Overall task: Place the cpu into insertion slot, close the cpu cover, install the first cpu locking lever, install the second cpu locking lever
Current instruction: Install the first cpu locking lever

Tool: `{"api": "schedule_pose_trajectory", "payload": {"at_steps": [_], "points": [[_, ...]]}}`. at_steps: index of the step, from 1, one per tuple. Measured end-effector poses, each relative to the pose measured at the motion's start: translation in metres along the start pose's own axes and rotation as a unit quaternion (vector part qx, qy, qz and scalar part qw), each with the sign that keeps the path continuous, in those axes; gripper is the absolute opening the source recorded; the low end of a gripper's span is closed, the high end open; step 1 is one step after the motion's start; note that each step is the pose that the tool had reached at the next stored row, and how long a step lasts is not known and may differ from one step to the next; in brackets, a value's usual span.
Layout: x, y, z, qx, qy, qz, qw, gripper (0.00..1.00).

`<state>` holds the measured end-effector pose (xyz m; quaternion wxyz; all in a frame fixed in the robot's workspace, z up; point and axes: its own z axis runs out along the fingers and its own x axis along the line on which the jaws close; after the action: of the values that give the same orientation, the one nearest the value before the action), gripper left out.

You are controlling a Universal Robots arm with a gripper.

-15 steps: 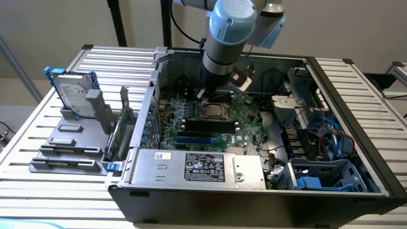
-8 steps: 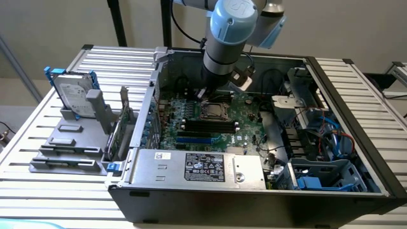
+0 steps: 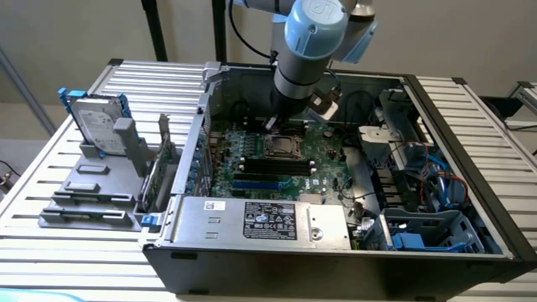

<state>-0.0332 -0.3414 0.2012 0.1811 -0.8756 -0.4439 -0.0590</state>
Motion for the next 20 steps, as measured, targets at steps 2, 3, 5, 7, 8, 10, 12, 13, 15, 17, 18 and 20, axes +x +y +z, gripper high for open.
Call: {"api": "schedule_pose_trajectory", "payload": {"at_steps": [2, 3, 5, 7, 8, 10, 12, 13, 15, 17, 18, 20], "points": [[0.0003, 0.0013, -0.0001, 0.0003, -0.0002, -0.001, 1.0, 0.11], [0.0004, 0.0018, -0.0001, 0.0004, -0.0005, -0.002, 1.0, 0.11], [0.0005, 0.0027, 0.0001, 0.0008, -0.0009, -0.003, 1.0, 0.11], [0.0004, 0.0034, 0.0007, 0.0013, -0.0014, -0.005, 1.0, 0.11], [0.0004, 0.0037, 0.0011, 0.0016, -0.0018, -0.006, 1.0, 0.11], [0.0003, 0.0042, 0.0021, 0.0022, -0.0023, -0.008, 1.0, 0.11], [0.0002, 0.0047, 0.0031, 0.0029, -0.003, -0.01, 0.9999, 0.11], [0.0002, 0.005, 0.0036, 0.0032, -0.0033, -0.011, 0.9999, 0.11], [0.0001, 0.0055, 0.0044, 0.0038, -0.0039, -0.014, 0.9999, 0.11], [0.0, 0.0058, 0.0051, 0.0044, -0.0046, -0.016, 0.9999, 0.11], [-0.0001, 0.006, 0.0054, 0.0047, -0.0049, -0.017, 0.9998, 0.11], [-0.0001, 0.006, 0.0055, 0.0051, -0.0054, -0.018, 0.9998, 0.11]]}}
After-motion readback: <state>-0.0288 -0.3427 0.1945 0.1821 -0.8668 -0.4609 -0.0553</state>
